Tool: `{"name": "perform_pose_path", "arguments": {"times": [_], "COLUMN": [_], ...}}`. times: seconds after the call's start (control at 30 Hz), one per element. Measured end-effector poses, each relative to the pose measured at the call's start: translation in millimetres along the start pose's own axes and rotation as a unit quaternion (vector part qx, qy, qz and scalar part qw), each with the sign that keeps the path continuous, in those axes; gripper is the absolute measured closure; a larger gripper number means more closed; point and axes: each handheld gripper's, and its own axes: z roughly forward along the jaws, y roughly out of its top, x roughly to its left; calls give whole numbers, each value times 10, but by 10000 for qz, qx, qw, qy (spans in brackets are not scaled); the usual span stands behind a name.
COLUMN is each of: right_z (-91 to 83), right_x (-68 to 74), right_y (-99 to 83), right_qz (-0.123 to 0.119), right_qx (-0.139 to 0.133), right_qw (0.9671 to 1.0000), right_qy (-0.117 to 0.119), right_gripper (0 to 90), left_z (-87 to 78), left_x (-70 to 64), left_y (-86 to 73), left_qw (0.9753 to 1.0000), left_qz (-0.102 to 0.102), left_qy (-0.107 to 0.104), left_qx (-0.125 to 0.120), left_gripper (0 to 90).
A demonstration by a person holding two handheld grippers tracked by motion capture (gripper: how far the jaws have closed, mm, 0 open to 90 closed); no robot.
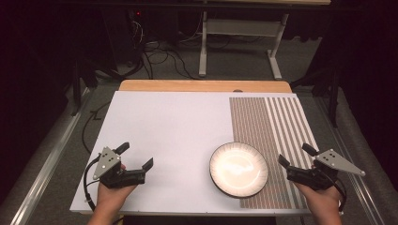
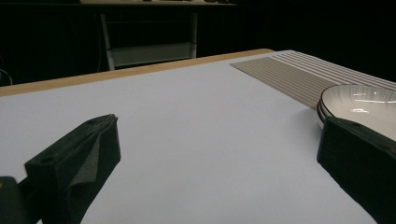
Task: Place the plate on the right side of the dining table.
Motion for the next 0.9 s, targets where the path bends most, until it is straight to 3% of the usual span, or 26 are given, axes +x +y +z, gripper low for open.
{"name": "perform_pose_path", "arguments": {"times": [0.03, 0.07, 0.1, 0.13, 0.2, 0.3, 0.43, 0.63, 0.73, 0.9], "right_z": [-5, -5, -6, -8, -6, 11, 48, 90, 110, 160], "right_x": [11, 11, 24, 51, 58, 77, 144, 237, 248, 254], "right_y": [6, 6, 11, 21, 22, 25, 9, -26, -39, -61], "right_qz": [-66, -66, -113, -179, -175, -156, -391, -708, -679, -671], "right_qx": [48, 48, 95, 137, 148, 272, 475, 731, 843, 1182], "right_qw": [9999, 9999, 9998, 9996, 9995, 9986, 9961, 9930, 9919, 9872], "right_qy": [85, 85, 129, 190, 215, 423, 634, 599, 659, 835], "right_gripper": [256, 256, 303, 407, 440, 599, 678, 737, 764, 867], "left_z": [0, 0, -4, -7, -14, -22, -42, -46, -34, -35], "left_x": [0, 0, -3, -5, -8, -16, -20, -39, -46, -44], "left_y": [-4, -4, -4, -3, 0, -3, 4, 11, 8, 9], "left_qw": [10000, 10000, 10000, 10000, 10000, 10000, 10000, 9999, 9999, 9999], "left_qz": [24, 24, 27, 33, 41, 69, 75, 104, 106, 141], "left_qy": [-16, -16, -27, -24, -28, -16, -18, 3, -10, -11], "left_qx": [23, 23, 12, 8, 7, 10, -4, -21, -26, -30], "left_gripper": [1, 1, 1, 1, 1, 1, 1, 1, 1, 1]}}
